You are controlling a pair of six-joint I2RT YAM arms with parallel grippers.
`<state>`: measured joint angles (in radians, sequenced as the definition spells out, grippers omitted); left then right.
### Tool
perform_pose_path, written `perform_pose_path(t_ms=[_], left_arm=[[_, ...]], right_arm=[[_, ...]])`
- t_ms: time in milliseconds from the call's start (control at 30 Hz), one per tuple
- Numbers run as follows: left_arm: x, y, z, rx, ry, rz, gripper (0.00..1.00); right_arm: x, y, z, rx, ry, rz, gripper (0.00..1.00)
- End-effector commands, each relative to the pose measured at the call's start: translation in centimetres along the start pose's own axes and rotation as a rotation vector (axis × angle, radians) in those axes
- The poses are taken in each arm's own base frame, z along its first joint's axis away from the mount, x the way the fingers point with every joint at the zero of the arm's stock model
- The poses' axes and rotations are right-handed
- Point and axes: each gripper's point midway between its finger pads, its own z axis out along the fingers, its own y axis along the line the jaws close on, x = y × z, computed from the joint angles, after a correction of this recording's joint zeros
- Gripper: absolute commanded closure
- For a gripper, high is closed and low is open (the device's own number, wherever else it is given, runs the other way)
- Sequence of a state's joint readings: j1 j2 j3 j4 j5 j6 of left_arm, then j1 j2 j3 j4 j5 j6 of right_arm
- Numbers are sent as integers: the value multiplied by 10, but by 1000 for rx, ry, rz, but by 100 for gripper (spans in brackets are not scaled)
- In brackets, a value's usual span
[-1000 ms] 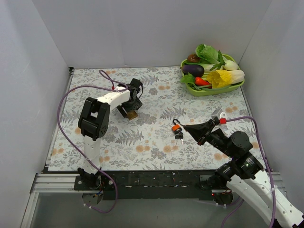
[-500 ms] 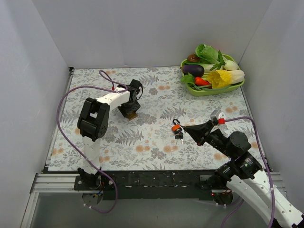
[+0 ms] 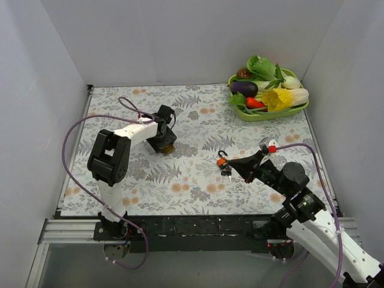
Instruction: Unlock with the key
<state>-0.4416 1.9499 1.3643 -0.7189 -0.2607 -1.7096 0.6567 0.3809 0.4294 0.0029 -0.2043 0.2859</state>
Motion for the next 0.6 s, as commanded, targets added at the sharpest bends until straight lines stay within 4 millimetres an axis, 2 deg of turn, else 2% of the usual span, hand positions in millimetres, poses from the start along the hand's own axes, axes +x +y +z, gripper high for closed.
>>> perform_pose_path(t_ms=[0,33,67,100,133,200,233,267,333,367,433,467,500,567], left_arm=[[8,-26,-43,217,52,-108,100],[4,-33,-53,270,47,-138,100],[8,-36,-58,296,68,-153,100],[10,-37,-61,318,81,-166,100],[12,-37,-67,350,86,-199,100],[18,-39,-74,398,116,-234,100],[26,-41,-77,440,152,-248,100],[25,-44,-87,476,166,-299,100],[33,-45,-91,523,209,-336,100],[33,-47,-100,551,225,-382,100],[33,-51,-110,610,244,-420,100],[37,-47,-108,610,256,-439,100],[34,-48,-115,632,260,-473,100],[35,-48,-120,657,268,-493,100]], right_arm=[[-7,2,12,-24,-37,20,99],[-2,2,14,-27,-26,31,99],[-1,0,17,-27,-31,32,99],[8,-3,21,-23,-9,39,99],[5,-3,25,-30,-30,33,99],[23,-10,34,-15,24,50,99],[22,-10,38,-22,16,51,99],[26,-10,41,-24,24,56,99],[33,-8,49,-24,34,65,99],[29,-6,52,-30,10,61,99],[37,-5,58,-12,18,65,99],[33,-2,62,-15,-7,61,99],[45,1,65,-19,20,70,99],[50,1,70,-6,13,75,99]])
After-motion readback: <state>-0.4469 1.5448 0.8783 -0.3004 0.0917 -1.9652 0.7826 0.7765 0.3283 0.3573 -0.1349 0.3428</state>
